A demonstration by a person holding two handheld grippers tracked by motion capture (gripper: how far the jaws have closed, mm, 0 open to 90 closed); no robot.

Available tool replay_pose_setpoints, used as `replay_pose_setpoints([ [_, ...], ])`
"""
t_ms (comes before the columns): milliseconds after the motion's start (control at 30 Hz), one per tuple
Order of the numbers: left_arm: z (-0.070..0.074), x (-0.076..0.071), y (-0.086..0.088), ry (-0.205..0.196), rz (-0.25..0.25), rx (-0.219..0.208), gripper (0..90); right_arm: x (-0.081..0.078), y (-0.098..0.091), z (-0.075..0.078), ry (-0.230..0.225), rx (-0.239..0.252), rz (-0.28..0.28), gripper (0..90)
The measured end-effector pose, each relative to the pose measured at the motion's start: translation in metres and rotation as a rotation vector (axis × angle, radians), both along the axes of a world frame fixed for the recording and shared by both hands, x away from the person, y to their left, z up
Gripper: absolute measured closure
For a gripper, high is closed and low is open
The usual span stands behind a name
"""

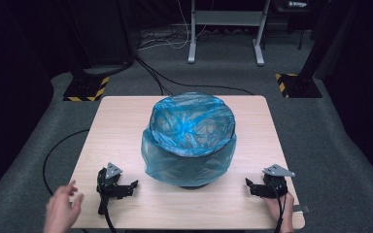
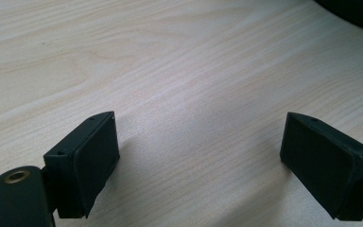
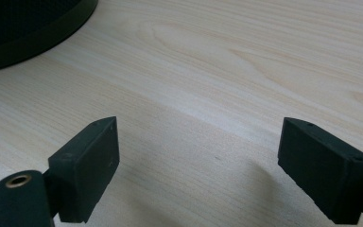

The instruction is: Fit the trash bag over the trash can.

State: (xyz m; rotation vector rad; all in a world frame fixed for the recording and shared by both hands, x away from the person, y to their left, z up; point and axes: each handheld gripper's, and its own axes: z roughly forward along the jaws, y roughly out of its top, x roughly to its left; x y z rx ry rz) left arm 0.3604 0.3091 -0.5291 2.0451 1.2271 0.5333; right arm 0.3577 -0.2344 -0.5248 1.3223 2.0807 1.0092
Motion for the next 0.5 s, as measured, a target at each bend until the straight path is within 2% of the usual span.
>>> replay_pose_setpoints([
  [167,0.0000,-0.0013,-0.0009,0.002,0.018,0.001,11.6,-0.0012,0.0014,-0.0001,-0.007,-0.013,0.001,12.7],
  [500,-0.0001,-0.0027,-0.0022,0.003,0.042,0.002,11.0,-0.0027,0.0006,0.0003,-0.022,-0.004,0.011,12.7],
])
